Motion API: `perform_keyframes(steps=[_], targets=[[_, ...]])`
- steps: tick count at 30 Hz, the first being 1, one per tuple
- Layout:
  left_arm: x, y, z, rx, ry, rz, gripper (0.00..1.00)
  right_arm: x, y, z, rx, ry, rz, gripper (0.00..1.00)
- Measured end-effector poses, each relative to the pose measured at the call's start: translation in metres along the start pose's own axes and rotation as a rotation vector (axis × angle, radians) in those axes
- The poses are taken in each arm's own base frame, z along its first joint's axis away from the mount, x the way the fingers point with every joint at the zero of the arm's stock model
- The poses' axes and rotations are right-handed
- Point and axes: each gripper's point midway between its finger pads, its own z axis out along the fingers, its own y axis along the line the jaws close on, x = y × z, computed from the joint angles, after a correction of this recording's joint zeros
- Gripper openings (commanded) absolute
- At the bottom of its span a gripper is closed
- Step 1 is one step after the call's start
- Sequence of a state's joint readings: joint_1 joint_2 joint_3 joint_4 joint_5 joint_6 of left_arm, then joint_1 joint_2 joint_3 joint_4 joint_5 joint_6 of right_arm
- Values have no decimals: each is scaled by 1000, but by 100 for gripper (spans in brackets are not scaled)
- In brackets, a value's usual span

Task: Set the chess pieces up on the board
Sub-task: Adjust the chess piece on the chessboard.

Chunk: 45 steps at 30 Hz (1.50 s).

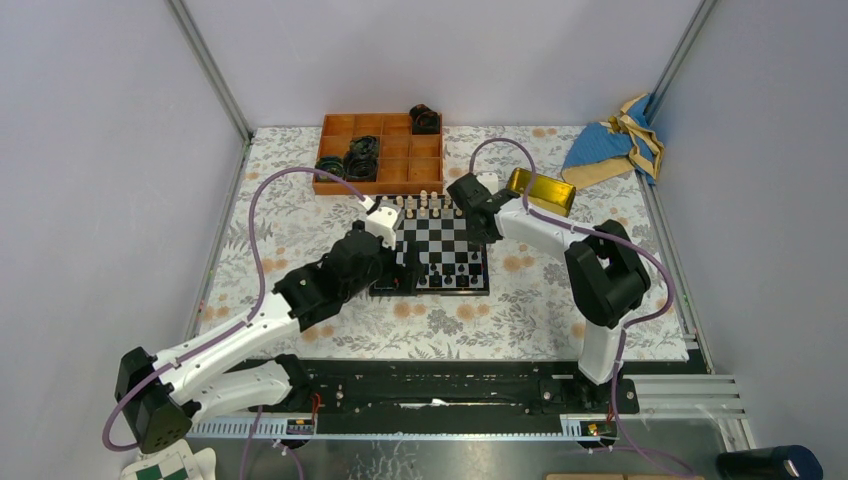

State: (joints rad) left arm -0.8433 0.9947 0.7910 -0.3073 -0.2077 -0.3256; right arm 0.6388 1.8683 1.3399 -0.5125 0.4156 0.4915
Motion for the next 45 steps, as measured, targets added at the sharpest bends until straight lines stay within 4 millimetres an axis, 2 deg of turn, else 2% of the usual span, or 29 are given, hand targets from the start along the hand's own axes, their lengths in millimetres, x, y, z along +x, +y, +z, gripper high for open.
perform_keyframes(steps=[13,30,38,45], targets=[[7,1,6,-9,27,13,99,12,18,0,-92,68,4,26],[7,1,7,-10,30,13,99,18,21,-2,-116,96,7,27],[7,1,7,-10,30,13,99,24,19,-1,-108,112,2,25],[7,1,7,-10,30,13,99,28,21,-1,-123,127,8,10]])
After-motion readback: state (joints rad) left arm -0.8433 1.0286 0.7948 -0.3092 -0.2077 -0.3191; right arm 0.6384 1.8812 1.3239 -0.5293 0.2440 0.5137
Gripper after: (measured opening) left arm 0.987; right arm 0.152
